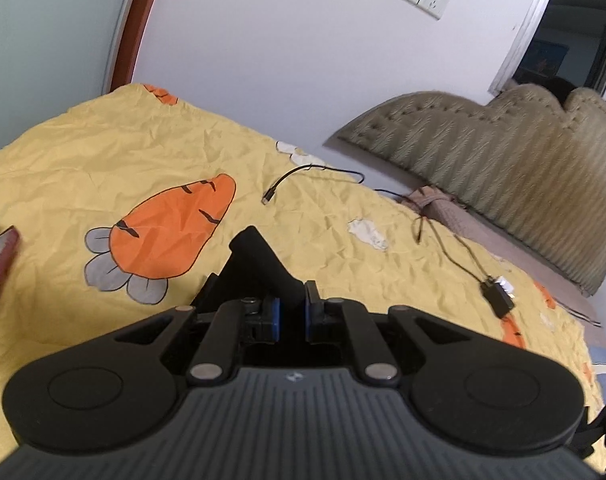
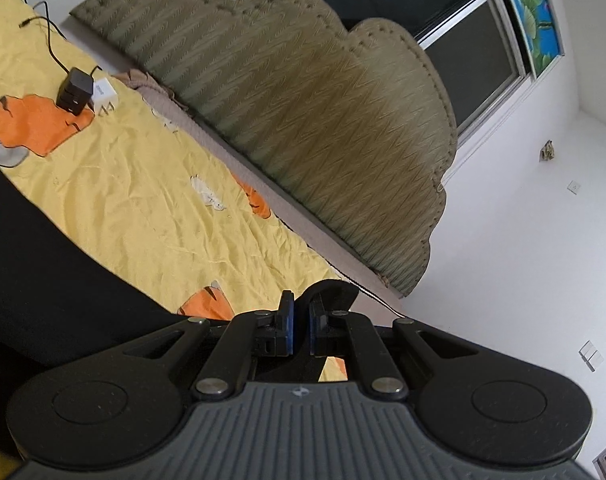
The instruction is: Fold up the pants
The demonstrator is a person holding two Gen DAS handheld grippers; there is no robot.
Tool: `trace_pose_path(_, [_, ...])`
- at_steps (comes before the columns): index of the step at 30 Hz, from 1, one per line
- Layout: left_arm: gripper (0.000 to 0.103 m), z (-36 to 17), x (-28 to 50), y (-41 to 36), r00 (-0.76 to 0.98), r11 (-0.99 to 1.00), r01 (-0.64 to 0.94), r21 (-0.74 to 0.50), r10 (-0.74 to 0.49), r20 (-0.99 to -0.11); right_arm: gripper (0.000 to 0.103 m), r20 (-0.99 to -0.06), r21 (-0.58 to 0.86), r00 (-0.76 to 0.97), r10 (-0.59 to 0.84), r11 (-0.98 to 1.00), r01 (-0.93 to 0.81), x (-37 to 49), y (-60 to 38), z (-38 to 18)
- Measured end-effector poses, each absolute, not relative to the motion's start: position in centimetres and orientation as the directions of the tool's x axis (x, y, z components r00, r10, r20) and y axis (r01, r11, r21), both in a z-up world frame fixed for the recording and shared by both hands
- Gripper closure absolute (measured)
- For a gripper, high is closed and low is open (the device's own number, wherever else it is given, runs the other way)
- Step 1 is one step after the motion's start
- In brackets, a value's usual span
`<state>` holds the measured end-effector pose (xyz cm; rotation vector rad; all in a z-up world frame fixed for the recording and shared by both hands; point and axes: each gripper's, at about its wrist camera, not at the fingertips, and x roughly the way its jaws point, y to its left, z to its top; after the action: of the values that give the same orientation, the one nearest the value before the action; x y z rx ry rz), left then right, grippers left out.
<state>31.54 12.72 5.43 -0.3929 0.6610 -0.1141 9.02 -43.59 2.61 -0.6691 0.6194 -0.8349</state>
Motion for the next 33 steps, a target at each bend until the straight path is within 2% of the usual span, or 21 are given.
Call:
trace_pose_path(3, [0.093, 4.3, 33.4, 12.2, 0.769, 0.924, -0.046, -0.38, -0.21, -0.603, 0.096, -0.256, -0.715, 0.503, -0.826, 0.511, 0.476, 10.5, -45.1, 2.1])
trace_pose_path(7, [0.093, 2.5, 35.5, 11.5, 0.738, 0.938, -0.086, -0.337, -0.167, -0.653, 0.096, -0.367, -0.644, 0.455, -0.811, 0.575, 0.505, 12.5, -47.5, 1.0])
trace_pose_path(11, [0.093, 1.1, 36.9, 10.7, 0.712, 0.95, -0.11, -0.293, -0.13, -0.69, 0.096, -0.387, -0.683, 0.433, -0.814, 0.569, 0.458, 14.5, -47.9, -1.3])
trace_pose_path(16, [0.092, 0.4, 38.0, 10.2, 0.696, 0.955, -0.123, -0.27, -0.11, -0.71, 0.096, -0.428, -0.648, 0.415, -0.803, 0.593, 0.479, 15.6, -49.1, -2.4])
trace_pose_path(21, [0.089, 0.2, 39.3, 9.9, 0.674, 0.962, -0.123, -0.244, -0.099, -0.732, 0.096, -0.558, -0.458, 0.417, -0.718, 0.685, 0.567, 15.5, -51.7, -1.4])
trace_pose_path(26, [0.086, 0.0, 40.3, 9.0, 0.663, 0.974, -0.118, -0.196, -0.069, -0.745, 0.093, -0.565, -0.473, 0.407, -0.718, 0.686, 0.553, 16.0, -52.0, -1.6])
trace_pose_path(29, [0.083, 0.1, 40.9, 8.7, 0.661, 0.98, -0.112, -0.166, -0.051, -0.749, 0.085, -0.58, -0.42, 0.407, -0.706, 0.687, 0.594, 16.0, -52.8, -1.3])
trace_pose_path(31, [0.068, 0.4, 40.9, 8.6, 0.675, 0.984, -0.112, -0.137, -0.025, -0.737, 0.068, -0.585, -0.36, 0.418, -0.695, 0.684, 0.634, 15.2, -53.3, -0.8])
trace_pose_path(32, [0.048, 0.7, 40.8, 8.7, 0.688, 0.986, -0.126, -0.109, 0.008, -0.725, 0.045, -0.586, -0.33, 0.424, -0.69, 0.681, 0.654, 14.7, -53.7, -0.6])
trace_pose_path(33, [0.032, 1.0, 40.6, 8.9, 0.701, 0.986, -0.149, -0.08, 0.047, -0.712, 0.025, -0.586, -0.292, 0.437, -0.682, 0.681, 0.671, 14.1, -54.1, -0.3])
